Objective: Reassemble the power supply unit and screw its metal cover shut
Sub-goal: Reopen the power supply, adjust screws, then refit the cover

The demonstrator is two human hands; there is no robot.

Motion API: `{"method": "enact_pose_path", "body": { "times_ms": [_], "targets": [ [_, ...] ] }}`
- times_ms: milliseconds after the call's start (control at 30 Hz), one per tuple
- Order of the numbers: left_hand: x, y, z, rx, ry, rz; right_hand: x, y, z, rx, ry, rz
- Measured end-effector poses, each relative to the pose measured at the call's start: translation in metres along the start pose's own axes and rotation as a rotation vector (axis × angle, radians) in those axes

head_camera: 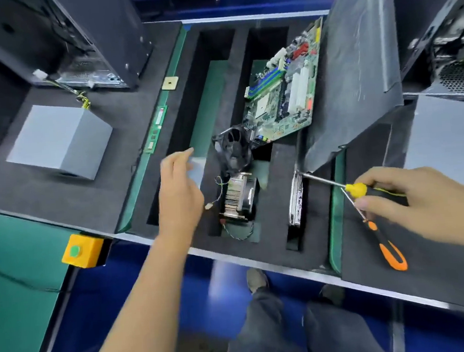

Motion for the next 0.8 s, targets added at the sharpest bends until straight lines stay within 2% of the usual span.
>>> {"method": "enact_pose_path", "body": {
  "times_ms": [33, 133, 167, 233, 333, 400, 567, 800],
  "targets": [
    [-0.025, -0.017, -0.001, -0.149, -0.193, 0.017, -0.001, -0.001, -0.001, 0.029, -0.032, 0.012],
    [-0.073, -0.047, 0.018, -0.695, -0.713, 0.229, -0.001, -0.003, -0.001, 0.088, -0.096, 0.034],
    [-0.081, -0.050, 0.028, -0.824, -0.846, 0.300, 0.000, -0.004, -0.002, 0.101, -0.107, 0.042],
    [-0.090, -0.052, 0.046, -0.940, -1.032, 0.400, 0.001, -0.005, -0.001, 0.107, -0.102, 0.066],
    [-0.097, -0.057, 0.062, -0.975, -1.193, 0.416, -0.001, -0.009, 0.003, 0.075, -0.073, 0.093],
    [-0.100, -0.060, 0.066, -0.994, -1.200, 0.420, -0.005, -0.014, 0.011, 0.030, -0.050, 0.103],
    [-0.096, -0.077, 0.074, -0.942, -0.942, 0.483, -0.019, -0.038, 0.039, -0.029, -0.037, 0.092],
    [-0.071, -0.107, 0.030, -0.762, -0.832, 0.500, -0.030, -0.056, 0.058, -0.028, -0.092, 0.096]
  ]
}}
Point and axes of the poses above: each hand's wrist, its own y-axis away from the middle knuckle, its own z-axis out of the palm, x = y × z, the point moved 2 cm from there along -y, towards the middle knuckle, and after that the axes turned 3 degrees about x, right-handed, at the moved point
